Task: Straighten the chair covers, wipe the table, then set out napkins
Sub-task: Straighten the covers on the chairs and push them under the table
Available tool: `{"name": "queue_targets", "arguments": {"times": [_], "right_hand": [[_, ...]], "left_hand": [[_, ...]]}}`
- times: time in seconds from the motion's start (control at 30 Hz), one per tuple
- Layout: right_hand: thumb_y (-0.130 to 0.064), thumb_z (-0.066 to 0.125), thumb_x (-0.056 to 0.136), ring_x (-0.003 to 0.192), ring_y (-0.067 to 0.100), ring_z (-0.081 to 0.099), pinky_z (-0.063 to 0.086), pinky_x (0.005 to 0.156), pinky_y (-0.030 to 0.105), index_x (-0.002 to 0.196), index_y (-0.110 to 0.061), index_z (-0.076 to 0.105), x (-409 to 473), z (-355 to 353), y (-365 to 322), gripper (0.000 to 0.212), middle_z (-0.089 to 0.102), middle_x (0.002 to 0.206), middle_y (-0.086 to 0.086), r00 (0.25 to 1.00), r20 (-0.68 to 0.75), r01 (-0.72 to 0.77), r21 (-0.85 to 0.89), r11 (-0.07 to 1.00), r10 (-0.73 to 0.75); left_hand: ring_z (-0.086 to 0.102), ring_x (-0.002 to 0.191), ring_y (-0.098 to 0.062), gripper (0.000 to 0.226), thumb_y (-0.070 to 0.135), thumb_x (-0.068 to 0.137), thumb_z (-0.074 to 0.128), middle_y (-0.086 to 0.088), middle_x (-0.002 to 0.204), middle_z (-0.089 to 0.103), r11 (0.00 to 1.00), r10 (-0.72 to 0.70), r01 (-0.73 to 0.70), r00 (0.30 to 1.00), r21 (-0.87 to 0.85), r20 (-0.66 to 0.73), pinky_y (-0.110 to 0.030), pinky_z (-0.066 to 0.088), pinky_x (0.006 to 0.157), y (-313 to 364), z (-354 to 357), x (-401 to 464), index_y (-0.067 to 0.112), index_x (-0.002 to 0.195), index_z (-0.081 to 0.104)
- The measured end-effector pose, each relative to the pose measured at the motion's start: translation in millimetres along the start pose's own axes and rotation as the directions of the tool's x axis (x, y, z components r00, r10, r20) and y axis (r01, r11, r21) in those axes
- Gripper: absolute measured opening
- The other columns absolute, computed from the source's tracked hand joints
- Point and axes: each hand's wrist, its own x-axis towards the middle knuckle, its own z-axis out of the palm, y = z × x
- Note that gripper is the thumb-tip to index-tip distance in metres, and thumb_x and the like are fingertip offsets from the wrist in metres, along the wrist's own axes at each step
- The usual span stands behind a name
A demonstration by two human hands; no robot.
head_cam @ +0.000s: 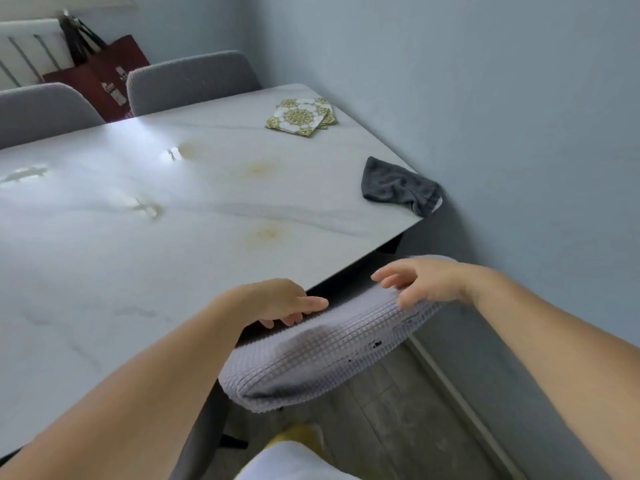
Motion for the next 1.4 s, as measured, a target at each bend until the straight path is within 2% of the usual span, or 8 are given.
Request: {"name": "queue_targets", "arguments": {"times": [0.17, 0.3, 0.4, 0.57, 0.73, 1.03, 1.23, 1.4], "right_hand": [[-0.012, 0.06, 0.087, 0.101, 0.01, 0.059, 0.045, 0.078, 0.022, 0.112, -0.026, 0.062, 19, -25, -4, 0.028, 0.063, 0.112, -0.004, 0.929, -0.37, 0.066, 0.185, 0.98, 0.007], [-0.012, 0.06, 0.087, 0.1, 0.015, 0.059, 0.044, 0.07, 0.019, 0.111, -0.021, 0.063, 50, -39, -18, 0.026, 0.061, 0.111, -0.001, 0.93, -0.365, 0.03, 0.161, 0.987, 0.032], [-0.012, 0.061, 0.087, 0.099, 0.015, 0.058, 0.045, 0.078, 0.022, 0.11, -0.021, 0.063, 75, -44, -27, 0.025, 0.061, 0.111, 0.001, 0.936, -0.353, 0.039, 0.13, 0.991, 0.01], [-0.014, 0.059, 0.089, 0.095, 0.013, 0.058, 0.043, 0.066, 0.017, 0.111, -0.021, 0.062, 120, -52, -41, 0.023, 0.06, 0.108, -0.001, 0.966, -0.244, 0.087, 0.007, 0.996, -0.082], [-0.017, 0.059, 0.088, 0.105, 0.014, 0.058, 0.046, 0.086, 0.024, 0.105, -0.025, 0.064, 153, -48, -59, 0.019, 0.062, 0.113, 0.0, 0.961, -0.091, 0.238, -0.21, 0.948, -0.261], [-0.016, 0.057, 0.09, 0.099, 0.008, 0.054, 0.038, 0.087, 0.018, 0.107, -0.024, 0.065, 161, -3, -91, 0.021, 0.06, 0.105, -0.007, 0.835, 0.331, 0.541, -0.352, 0.764, -0.439], [-0.017, 0.057, 0.089, 0.098, 0.007, 0.054, 0.037, 0.085, 0.017, 0.109, -0.024, 0.065, 137, 24, -96, 0.022, 0.06, 0.104, -0.008, 0.784, 0.423, 0.614, -0.413, 0.673, -0.455], [-0.027, 0.058, 0.088, 0.107, 0.014, 0.056, 0.045, 0.093, 0.028, 0.118, -0.028, 0.06, 109, 46, -111, 0.03, 0.059, 0.116, -0.006, 0.777, 0.519, 0.617, -0.511, 0.598, -0.357]], "left_hand": [[0.053, 0.11, -0.02, 0.038, 0.044, 0.091, 0.052, 0.001, 0.11, 0.059, 0.994, 0.072, -0.091, 0.958, -0.056, -0.278, -0.03, 0.042, 0.094, 6, -18, 18, 0.019, 0.118, 0.06], [0.054, 0.104, -0.017, 0.034, 0.041, 0.09, 0.055, 0.001, 0.11, 0.059, 0.984, 0.072, -0.118, 0.946, -0.13, -0.315, -0.025, 0.04, 0.086, 7, -29, 29, 0.021, 0.116, 0.061], [0.052, 0.098, -0.015, 0.033, 0.039, 0.09, 0.055, 0.0, 0.117, 0.058, 0.978, 0.051, -0.118, 0.935, -0.17, -0.351, -0.024, 0.04, 0.083, 6, -33, 34, 0.019, 0.116, 0.06], [0.053, 0.094, -0.015, 0.031, 0.037, 0.091, 0.054, 0.001, 0.117, 0.06, 0.961, -0.052, -0.067, 0.91, -0.269, -0.411, -0.025, 0.043, 0.083, 3, -35, 41, 0.02, 0.116, 0.061], [0.055, 0.104, -0.017, 0.031, 0.037, 0.091, 0.054, 0.001, 0.118, 0.061, 0.924, -0.201, 0.027, 0.882, -0.382, -0.425, -0.027, 0.044, 0.089, 2, -26, 38, 0.021, 0.117, 0.06], [0.057, 0.106, -0.016, 0.033, 0.039, 0.091, 0.054, 0.002, 0.118, 0.06, 0.787, -0.442, 0.143, 0.809, -0.6, -0.387, -0.028, 0.047, 0.089, 11, 20, 19, 0.023, 0.12, 0.058], [0.056, 0.107, -0.016, 0.035, 0.044, 0.091, 0.051, 0.005, 0.124, 0.058, 0.755, -0.516, 0.21, 0.775, -0.622, -0.364, -0.036, 0.048, 0.095, 8, 42, -6, 0.028, 0.122, 0.056], [0.052, 0.112, -0.015, 0.043, 0.05, 0.087, 0.055, 0.007, 0.126, 0.056, 0.828, -0.404, 0.222, 0.873, -0.515, -0.273, -0.03, 0.041, 0.092, 6, 49, -43, 0.031, 0.125, 0.055]]}}
